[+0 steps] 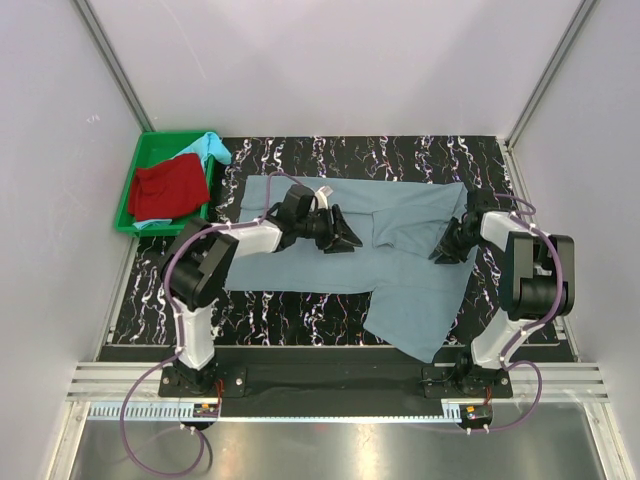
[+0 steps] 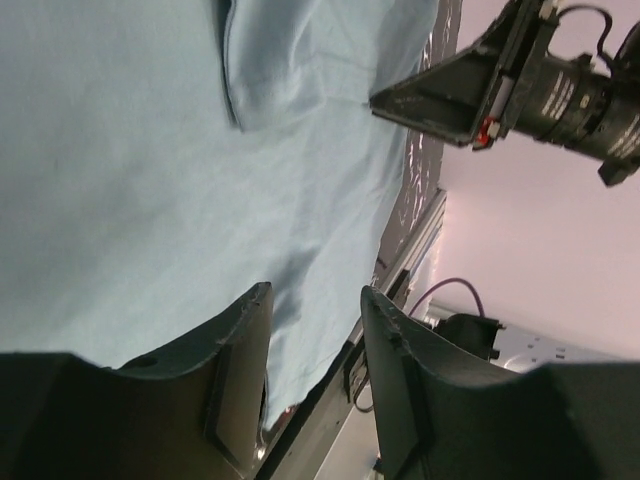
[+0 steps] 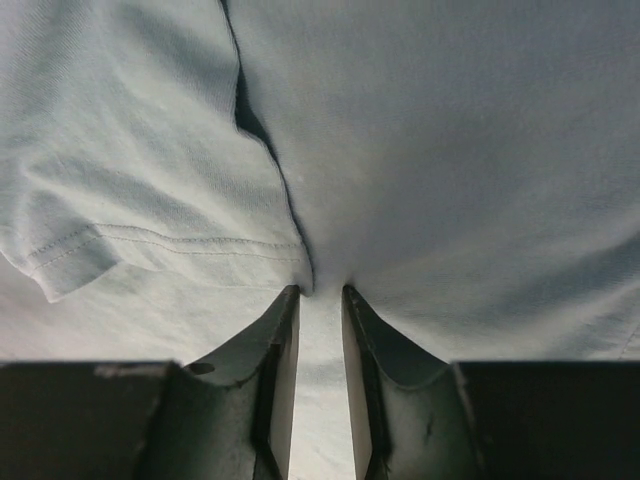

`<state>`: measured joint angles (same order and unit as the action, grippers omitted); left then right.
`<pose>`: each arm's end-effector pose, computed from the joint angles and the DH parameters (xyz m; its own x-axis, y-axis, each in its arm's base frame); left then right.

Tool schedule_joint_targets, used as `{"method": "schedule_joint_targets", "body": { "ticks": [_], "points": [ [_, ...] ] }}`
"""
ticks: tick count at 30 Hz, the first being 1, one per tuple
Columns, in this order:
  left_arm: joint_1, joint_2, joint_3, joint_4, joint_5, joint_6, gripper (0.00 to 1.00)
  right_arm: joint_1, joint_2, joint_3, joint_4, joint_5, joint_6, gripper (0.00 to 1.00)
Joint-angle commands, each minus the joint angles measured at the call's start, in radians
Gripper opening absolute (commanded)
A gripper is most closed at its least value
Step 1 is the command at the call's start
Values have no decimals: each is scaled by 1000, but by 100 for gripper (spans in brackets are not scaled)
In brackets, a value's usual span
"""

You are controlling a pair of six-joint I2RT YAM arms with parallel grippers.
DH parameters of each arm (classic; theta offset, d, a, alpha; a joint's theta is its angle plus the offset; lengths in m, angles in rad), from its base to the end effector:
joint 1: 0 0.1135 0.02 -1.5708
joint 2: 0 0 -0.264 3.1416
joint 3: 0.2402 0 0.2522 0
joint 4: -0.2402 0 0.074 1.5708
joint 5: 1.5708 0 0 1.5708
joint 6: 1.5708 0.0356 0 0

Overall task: Fold and stack the t-shirts
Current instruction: Fold the tshirt

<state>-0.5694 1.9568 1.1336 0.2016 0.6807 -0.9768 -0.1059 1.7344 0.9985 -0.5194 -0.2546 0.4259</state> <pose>0.3354 -0.2413 0.1600 -0.9788 -0.1381 -0.1513 0.0692 0.4721 -0.8788 0.3177 -0.0248 0.1509 -0.8507 0.4925 -0.1837 0.4129 0.8424 0.3462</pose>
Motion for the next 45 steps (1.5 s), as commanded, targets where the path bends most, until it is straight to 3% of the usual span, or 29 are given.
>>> {"method": "schedule_joint_targets", "body": {
  "ticks": [1, 6, 14, 18, 29, 45],
  "points": [
    [-1, -104, -23, -68, -17, 105, 45, -5, 27, 32, 30, -2, -1, 30],
    [-1, -160, -72, -93, -13, 122, 45, -3, 25, 28, 35, -17, 16, 29],
    [2, -213, -135, -116, -12, 136, 45, -3, -104, 22, -48, 61, 39, 38],
    [5, -214, -149, -116, -12, 138, 45, -3, -108, 43, -50, 54, 22, 38],
    [26, -222, -158, -128, 0, 144, 45, -5, 40, 91, -16, 8, -6, 26],
    [42, -210, -193, -100, 16, 132, 45, -3, -32, 95, -36, 38, 22, 31]
  ]
}}
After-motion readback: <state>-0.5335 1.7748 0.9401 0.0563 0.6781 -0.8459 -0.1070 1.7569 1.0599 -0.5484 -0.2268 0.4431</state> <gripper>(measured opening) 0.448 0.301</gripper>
